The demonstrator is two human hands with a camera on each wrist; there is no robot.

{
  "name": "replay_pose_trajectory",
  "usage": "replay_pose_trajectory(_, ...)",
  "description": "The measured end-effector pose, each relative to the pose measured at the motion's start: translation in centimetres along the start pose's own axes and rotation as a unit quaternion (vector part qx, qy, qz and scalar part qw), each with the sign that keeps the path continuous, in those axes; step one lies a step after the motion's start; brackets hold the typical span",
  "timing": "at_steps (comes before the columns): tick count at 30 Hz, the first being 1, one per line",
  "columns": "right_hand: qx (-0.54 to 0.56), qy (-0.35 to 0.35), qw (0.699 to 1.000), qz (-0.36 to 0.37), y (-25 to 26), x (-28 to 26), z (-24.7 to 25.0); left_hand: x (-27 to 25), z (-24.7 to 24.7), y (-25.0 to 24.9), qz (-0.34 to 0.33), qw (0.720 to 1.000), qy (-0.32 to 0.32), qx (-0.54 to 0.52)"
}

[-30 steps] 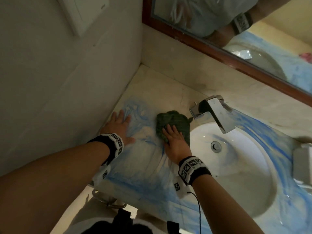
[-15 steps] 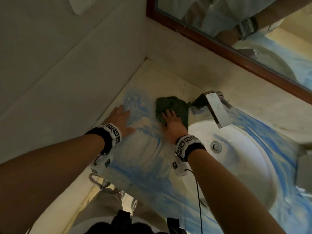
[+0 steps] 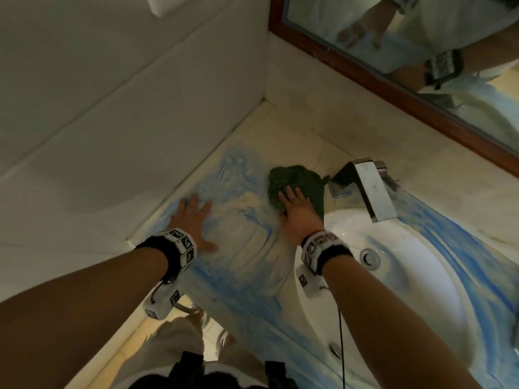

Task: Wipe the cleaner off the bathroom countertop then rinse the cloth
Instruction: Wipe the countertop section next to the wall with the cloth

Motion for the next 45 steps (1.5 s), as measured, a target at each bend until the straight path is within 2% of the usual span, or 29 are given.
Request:
replay_pose_trajectory(3,0.012,0.018,1.0,-0.007,0.0,2.7,3.0,0.2,0.1,0.1,-0.001,1.0,0.006,0.004)
replay_pose_trajectory(6,0.002,0.02,1.0,-0.024,0.6,3.7,3.9,0.2,0.0,0.2,-0.004,1.0,0.01,0.011)
replay_pose_trajectory(9,-0.004,0.002,1.0,-0.014,1.7,2.5,2.2,0.3,-0.1,0.3,-0.006,1.0,0.011,0.01)
replay_pose_trajectory(12,-0.022,-0.005,0.999,0.024,3.8,-0.3,-1.1,0.3,-0.1,0.3,-0.007,1.0,0.012,0.014)
replay_pose_trajectory(15,-0.046,0.015,0.997,0.058,5.4,-2.7,-4.2,0.2,-0.2,0.4,-0.011,1.0,0.014,0.012)
replay_pose_trajectory(17,-0.053,0.028,0.996,0.071,5.3,-2.9,-4.6,0.2,-0.2,0.5,-0.012,1.0,0.014,0.013)
replay_pose_trajectory(20,-0.059,0.035,0.995,0.078,4.3,-1.0,-2.3,0.4,-0.1,0.6,-0.013,1.0,0.012,0.012)
replay_pose_trajectory(24,-0.047,0.037,0.997,0.042,2.7,3.4,2.6,0.5,-0.2,0.6,-0.012,1.0,0.016,0.008)
replay_pose_trajectory(27,-0.047,0.031,0.998,0.026,2.5,5.0,4.2,0.5,-0.2,0.6,-0.012,1.0,0.015,0.01)
replay_pose_trajectory(31,-0.039,0.024,0.999,0.025,3.7,2.8,2.1,0.5,-0.2,0.6,-0.01,1.0,0.017,0.01)
replay_pose_trajectory(35,-0.043,0.015,0.996,0.077,5.8,-2.1,-2.7,0.5,-0.3,0.6,-0.016,1.0,0.013,0.005)
replay_pose_trajectory(38,-0.051,0.027,0.994,0.094,5.9,-3.7,-4.6,0.5,-0.4,0.7,-0.022,1.0,0.011,0.0)
replay_pose_trajectory(41,-0.057,0.034,0.993,0.1,5.2,-2.1,-3.4,0.4,-0.2,0.6,-0.022,1.0,0.012,0.002)
replay_pose_trajectory(45,-0.035,0.029,0.997,0.06,3.9,2.8,1.0,0.4,-0.2,0.6,-0.015,1.0,0.014,0.01)
Point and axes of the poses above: each hand's wrist, its own x-axis towards the middle knuckle, its own z-axis out of the back of the hand, y = z × x, the point moved 8 cm from there along x, towards the middle knuckle, and after that the axes turned 15 degrees about y, right-handed, at the moved point
